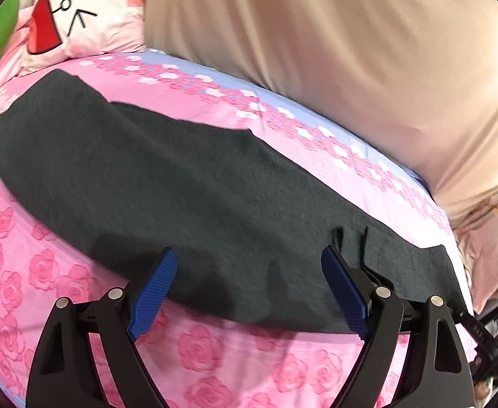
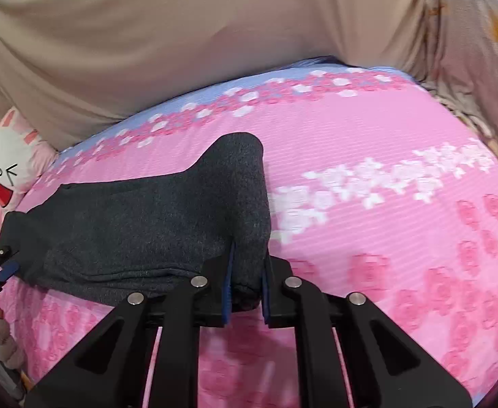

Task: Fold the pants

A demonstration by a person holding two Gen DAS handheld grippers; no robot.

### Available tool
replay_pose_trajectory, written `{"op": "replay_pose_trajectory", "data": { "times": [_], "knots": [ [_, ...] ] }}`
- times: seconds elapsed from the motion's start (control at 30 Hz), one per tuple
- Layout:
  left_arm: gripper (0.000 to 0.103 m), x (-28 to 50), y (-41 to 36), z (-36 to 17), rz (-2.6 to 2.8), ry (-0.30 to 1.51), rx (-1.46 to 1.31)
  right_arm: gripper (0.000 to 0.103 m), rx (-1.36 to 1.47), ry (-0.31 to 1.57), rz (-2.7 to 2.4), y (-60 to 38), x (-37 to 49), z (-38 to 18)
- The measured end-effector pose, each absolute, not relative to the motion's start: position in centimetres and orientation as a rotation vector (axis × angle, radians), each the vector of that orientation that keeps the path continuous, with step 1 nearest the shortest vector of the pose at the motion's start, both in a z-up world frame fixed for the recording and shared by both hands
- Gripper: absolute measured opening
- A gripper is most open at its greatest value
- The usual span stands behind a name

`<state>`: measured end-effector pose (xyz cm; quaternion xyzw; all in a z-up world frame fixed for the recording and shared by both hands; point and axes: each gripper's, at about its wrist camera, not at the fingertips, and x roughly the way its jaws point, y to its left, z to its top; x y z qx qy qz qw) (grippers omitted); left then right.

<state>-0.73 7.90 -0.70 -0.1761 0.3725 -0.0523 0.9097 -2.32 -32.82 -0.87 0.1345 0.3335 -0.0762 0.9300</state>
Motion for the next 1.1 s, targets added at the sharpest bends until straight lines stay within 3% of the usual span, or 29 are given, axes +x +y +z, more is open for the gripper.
{"op": "replay_pose_trajectory", "data": {
  "times": [0.13,0.23,0.37,0.5,0.63,0.7,0.77,0.93,1.1],
  "knots": [
    [0.084,-0.3,6.6,-1.6,-0.124,0.795,-0.327,0.012,0.274,0.693,-0.250,-37.1,-4.9,-0.8],
    [0.084,0.2,5.3,-2.4,-0.112,0.820,-0.270,0.020,0.211,0.733,-0.340,-37.7,-6.0,-1.4],
    [0.085,0.4,4.6,-2.7,-0.122,0.829,-0.234,0.026,0.121,0.558,-0.244,-33.1,-8.4,2.6],
    [0.085,0.2,4.8,-2.7,-0.127,0.816,-0.248,0.031,0.122,0.675,0.171,-25.7,-4.8,1.9],
    [0.085,-0.3,5.5,-2.6,-0.138,0.799,-0.287,0.029,0.046,0.757,0.237,-21.4,-1.4,-0.7],
    [0.085,-0.3,5.8,-2.7,-0.146,0.796,-0.307,0.021,0.085,0.784,0.272,-21.5,-0.2,-1.5],
    [0.085,-0.2,5.9,-2.7,-0.153,0.793,-0.320,0.006,0.115,0.797,0.276,-21.7,0.7,-1.9],
    [0.086,-0.1,6.0,-2.7,-0.162,0.791,-0.331,0.006,0.131,0.663,0.357,-20.5,-0.8,2.1],
    [0.086,-0.1,6.2,-2.8,-0.171,0.788,-0.347,0.010,-0.036,0.808,0.349,-17.7,1.0,-2.2]
  ]
}}
